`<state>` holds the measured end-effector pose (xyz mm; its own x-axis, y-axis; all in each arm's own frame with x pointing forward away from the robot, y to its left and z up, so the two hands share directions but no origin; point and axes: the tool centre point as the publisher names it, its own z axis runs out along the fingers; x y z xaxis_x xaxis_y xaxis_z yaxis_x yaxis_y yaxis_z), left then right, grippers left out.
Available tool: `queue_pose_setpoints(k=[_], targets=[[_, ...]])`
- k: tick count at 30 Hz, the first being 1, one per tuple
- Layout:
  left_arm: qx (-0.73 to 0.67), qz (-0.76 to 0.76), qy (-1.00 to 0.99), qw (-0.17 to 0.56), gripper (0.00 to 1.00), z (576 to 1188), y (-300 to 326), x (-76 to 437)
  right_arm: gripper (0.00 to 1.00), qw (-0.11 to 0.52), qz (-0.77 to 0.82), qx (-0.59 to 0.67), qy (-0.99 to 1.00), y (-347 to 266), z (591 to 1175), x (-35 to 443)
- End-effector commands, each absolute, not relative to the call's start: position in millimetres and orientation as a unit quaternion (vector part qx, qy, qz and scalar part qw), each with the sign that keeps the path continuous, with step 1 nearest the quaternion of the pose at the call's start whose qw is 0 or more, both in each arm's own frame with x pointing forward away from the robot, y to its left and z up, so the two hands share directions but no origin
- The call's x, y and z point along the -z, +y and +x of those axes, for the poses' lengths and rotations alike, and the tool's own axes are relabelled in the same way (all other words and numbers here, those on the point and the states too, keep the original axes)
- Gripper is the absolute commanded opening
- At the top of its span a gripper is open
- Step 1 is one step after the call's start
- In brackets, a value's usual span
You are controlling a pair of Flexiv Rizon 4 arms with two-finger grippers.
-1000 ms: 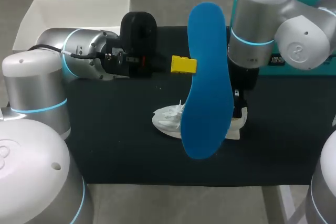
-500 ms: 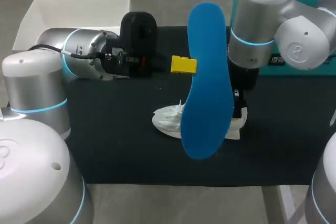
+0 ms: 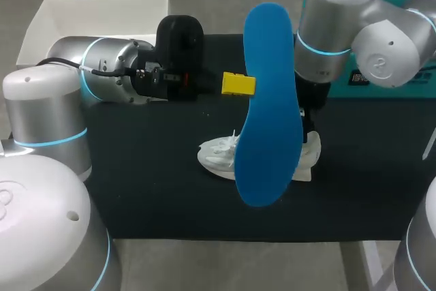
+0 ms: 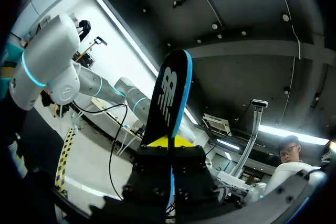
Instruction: Take the shoe out of the shoebox, open the shoe tongue, remove and reinsert the insole, then place the shoe into the shoebox
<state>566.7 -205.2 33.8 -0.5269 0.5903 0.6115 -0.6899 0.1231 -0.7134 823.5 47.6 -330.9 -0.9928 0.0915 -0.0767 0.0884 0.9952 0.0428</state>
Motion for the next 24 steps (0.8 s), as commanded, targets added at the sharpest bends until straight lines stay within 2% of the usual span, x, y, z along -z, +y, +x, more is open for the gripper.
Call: queue_pose_setpoints(k=[1,12,16,22,24], targets=[[-0.661,0.044,-0.572,0.484,0.0,566,-206,-34,1.0,0.033,0.042,-0.006,0.999,66,841,351],[-0.661,0.044,-0.572,0.484,0.0,566,-206,-34,0.98,0.018,0.023,-0.012,1.0,85,852,366],[-0.661,0.044,-0.572,0.484,0.0,566,-206,-34,0.72,0.013,0.018,-0.014,1.0,90,852,371],[-0.661,0.044,-0.572,0.484,0.0,566,-206,-34,0.51,0.001,0.0,-0.011,1.0,98,849,382],[-0.661,0.044,-0.572,0.484,0.0,566,-206,-34,0.47,-0.004,-0.001,-0.01,1.0,96,846,384]])
